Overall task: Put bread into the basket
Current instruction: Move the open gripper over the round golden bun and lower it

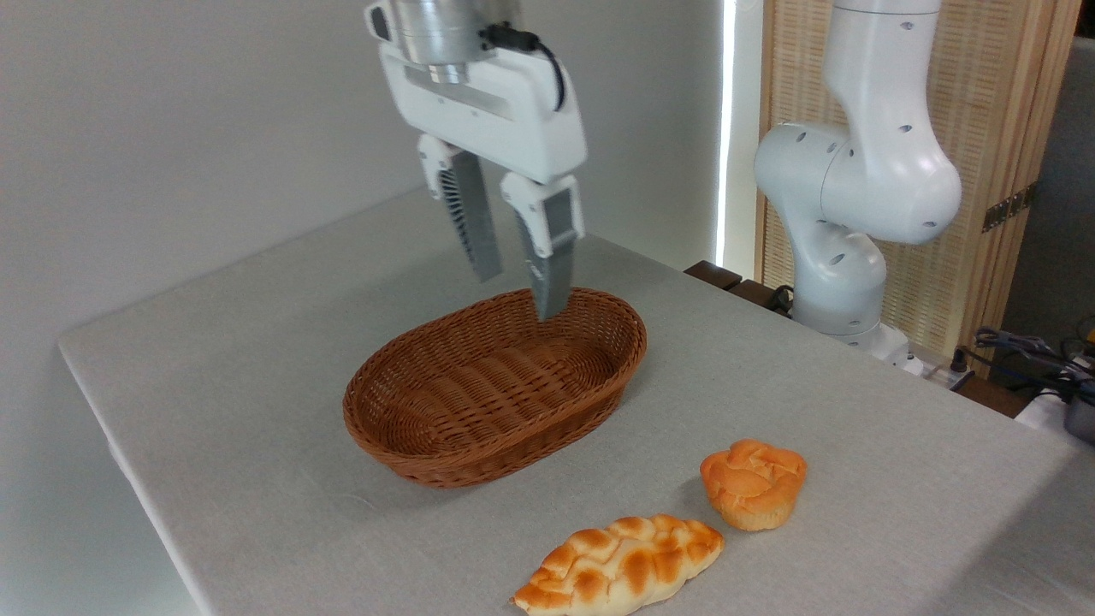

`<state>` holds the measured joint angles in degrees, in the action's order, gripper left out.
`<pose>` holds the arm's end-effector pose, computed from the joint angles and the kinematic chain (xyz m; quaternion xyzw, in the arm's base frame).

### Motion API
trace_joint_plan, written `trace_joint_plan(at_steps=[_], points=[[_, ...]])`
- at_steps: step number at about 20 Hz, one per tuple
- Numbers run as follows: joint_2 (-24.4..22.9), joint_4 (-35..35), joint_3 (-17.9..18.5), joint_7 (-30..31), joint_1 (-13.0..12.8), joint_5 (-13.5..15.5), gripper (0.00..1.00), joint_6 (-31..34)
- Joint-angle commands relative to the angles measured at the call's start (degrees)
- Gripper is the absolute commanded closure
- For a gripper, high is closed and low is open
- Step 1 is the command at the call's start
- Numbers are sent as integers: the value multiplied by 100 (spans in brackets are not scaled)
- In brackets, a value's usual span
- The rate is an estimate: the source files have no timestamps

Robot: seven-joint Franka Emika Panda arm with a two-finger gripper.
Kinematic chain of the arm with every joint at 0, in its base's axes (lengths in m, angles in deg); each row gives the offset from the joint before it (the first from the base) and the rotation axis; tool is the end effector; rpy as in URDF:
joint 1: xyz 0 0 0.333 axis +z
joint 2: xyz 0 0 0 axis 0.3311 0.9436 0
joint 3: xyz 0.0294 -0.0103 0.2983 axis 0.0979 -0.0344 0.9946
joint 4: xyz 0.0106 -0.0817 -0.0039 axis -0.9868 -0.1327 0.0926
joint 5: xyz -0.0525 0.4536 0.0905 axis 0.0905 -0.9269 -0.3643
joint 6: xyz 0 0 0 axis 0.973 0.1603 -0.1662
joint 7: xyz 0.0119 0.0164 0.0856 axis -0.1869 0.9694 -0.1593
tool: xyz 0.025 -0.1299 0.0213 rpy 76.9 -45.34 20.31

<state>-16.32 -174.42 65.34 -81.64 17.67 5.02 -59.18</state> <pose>0.5705 0.0056 0.5647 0.9171 -0.3980 -0.0183 0.0162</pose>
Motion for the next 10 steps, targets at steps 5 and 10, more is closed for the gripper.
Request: trace_joint_plan(at_steps=[5, 10], points=[[-607, -1677, 446, -1075, 87, -949, 0, -423], [-607, -2363, 1000, -1594, 87, -1150, 0, -1311]])
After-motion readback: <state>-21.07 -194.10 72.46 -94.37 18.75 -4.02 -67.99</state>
